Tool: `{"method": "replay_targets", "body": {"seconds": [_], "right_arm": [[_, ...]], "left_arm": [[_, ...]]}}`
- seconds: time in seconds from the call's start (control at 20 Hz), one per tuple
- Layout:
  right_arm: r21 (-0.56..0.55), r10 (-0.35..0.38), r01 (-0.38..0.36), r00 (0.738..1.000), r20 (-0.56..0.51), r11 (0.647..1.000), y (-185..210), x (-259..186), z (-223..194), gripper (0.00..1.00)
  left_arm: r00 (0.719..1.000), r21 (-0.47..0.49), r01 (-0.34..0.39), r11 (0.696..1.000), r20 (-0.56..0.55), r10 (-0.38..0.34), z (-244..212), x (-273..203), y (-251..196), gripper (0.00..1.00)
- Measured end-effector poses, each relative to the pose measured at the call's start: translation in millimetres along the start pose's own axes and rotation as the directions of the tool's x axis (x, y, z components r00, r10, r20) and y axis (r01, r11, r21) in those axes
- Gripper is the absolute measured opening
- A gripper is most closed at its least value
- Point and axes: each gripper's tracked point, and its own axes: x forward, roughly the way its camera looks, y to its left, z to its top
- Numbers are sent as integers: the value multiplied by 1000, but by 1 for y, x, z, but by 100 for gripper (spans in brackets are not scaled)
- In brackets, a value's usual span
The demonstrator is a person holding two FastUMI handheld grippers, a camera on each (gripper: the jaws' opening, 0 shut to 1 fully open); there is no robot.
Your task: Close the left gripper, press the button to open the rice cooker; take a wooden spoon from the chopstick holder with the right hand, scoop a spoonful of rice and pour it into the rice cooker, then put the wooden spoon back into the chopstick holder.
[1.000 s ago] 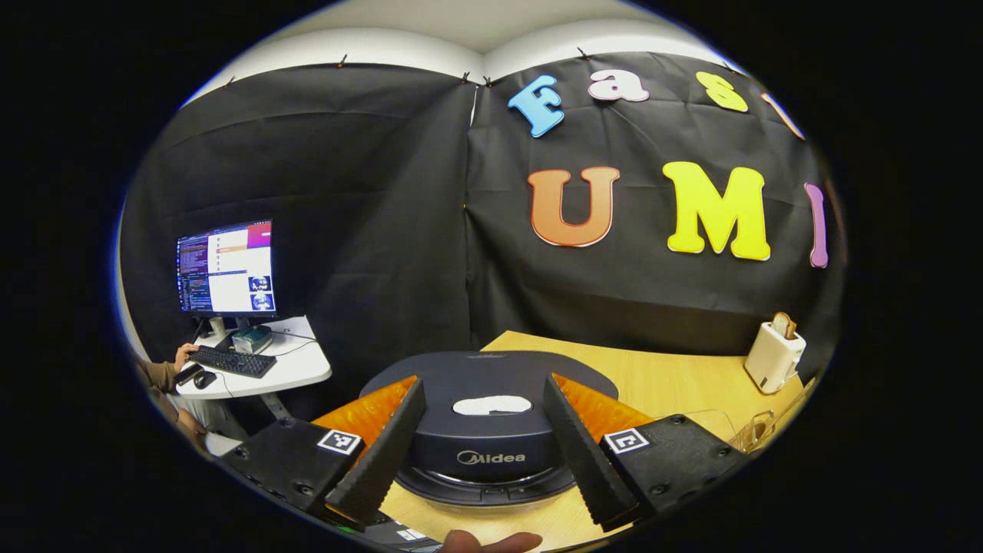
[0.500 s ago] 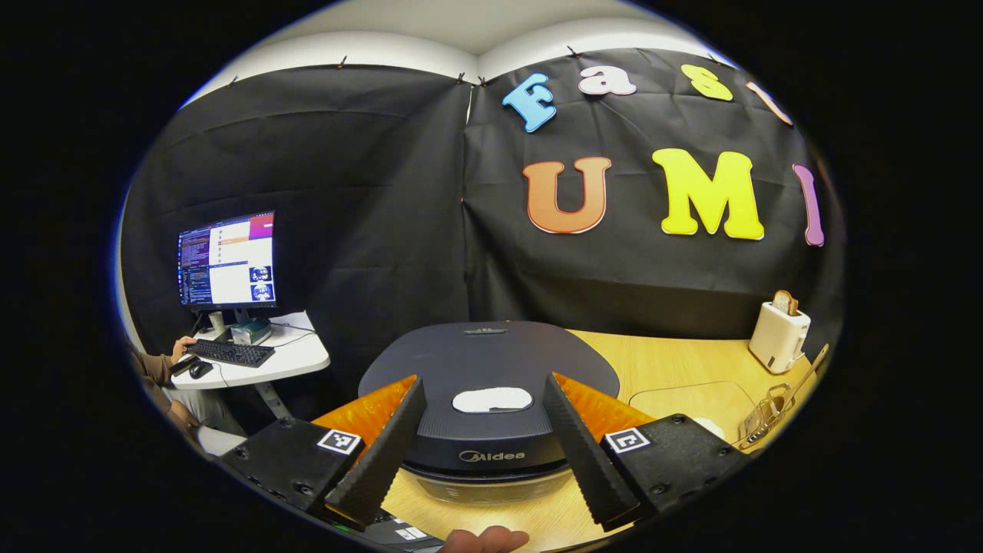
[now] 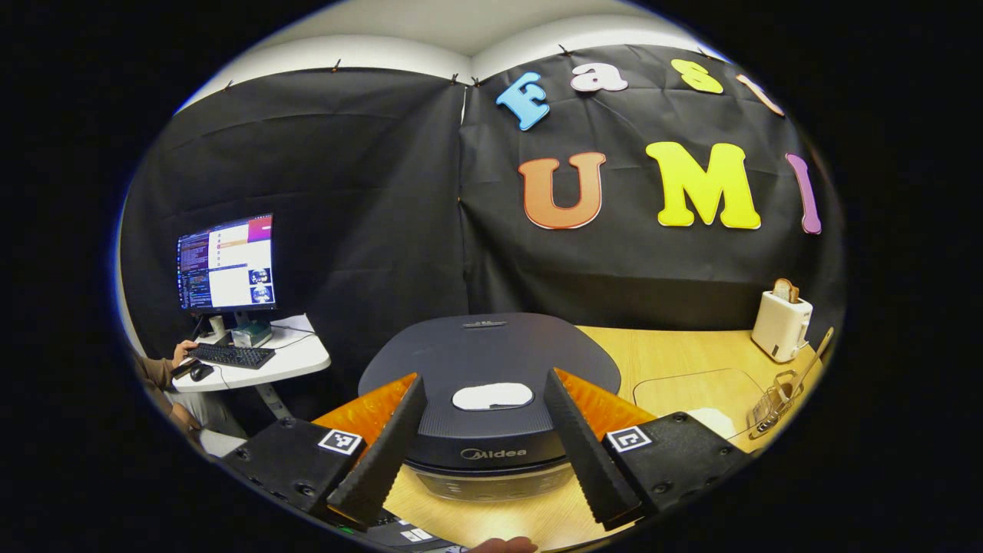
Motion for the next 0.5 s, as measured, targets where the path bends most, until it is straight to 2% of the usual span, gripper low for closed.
{"method": "replay_targets", "body": {"seconds": [0.25,0.3,0.5], "right_arm": [[17,29,-28,999,-25,999,11,8,-9,96],[10,30,-29,999,-28,1000,12,7,-9,92],[-25,-4,4,1000,8,1000,3,3,4,91]], "left_arm": [[999,16,33,999,33,-34,-3,-2,0,98],[999,15,28,999,46,-29,-2,-3,0,97],[994,33,32,999,102,-35,2,-2,-1,97]]}}
